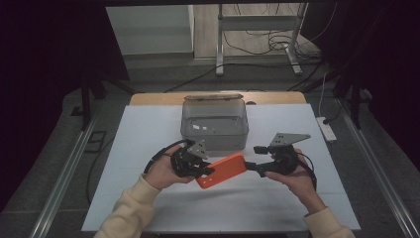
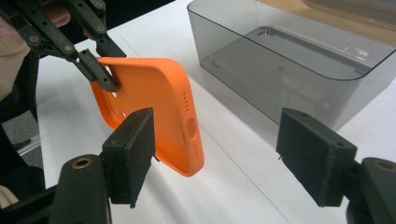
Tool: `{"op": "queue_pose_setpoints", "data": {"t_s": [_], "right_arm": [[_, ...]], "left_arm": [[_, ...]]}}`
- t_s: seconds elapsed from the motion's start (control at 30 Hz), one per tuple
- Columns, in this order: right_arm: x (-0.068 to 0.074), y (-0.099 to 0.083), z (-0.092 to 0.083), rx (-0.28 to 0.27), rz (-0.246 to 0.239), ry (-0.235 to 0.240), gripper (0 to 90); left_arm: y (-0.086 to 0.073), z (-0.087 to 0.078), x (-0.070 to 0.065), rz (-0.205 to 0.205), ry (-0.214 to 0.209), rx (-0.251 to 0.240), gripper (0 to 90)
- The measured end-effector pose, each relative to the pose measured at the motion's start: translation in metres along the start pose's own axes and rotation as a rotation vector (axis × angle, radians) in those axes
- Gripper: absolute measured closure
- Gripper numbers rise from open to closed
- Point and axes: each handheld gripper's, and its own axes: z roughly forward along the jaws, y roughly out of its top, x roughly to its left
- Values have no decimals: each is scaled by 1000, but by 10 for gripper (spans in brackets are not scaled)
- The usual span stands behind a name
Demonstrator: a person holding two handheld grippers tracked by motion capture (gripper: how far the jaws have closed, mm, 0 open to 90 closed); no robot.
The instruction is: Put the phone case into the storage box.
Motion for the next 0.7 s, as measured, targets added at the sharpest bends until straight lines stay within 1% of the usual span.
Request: {"op": "queue_pose_setpoints", "data": {"t_s": [0.07,0.17,0.23,0.47,0.7], "right_arm": [[2,2,-1,3,-14,-3,271],[6,5,-2,15,-40,-13,269],[8,8,-3,25,-56,-20,277],[14,14,2,88,-89,-9,284],[16,16,6,118,-110,-10,283]], "left_arm": [[0,0,0,5,9,5,789],[1,1,-1,6,7,5,790],[1,2,-2,10,12,16,789],[3,7,-5,31,46,58,789],[7,13,-5,35,55,88,789]]}}
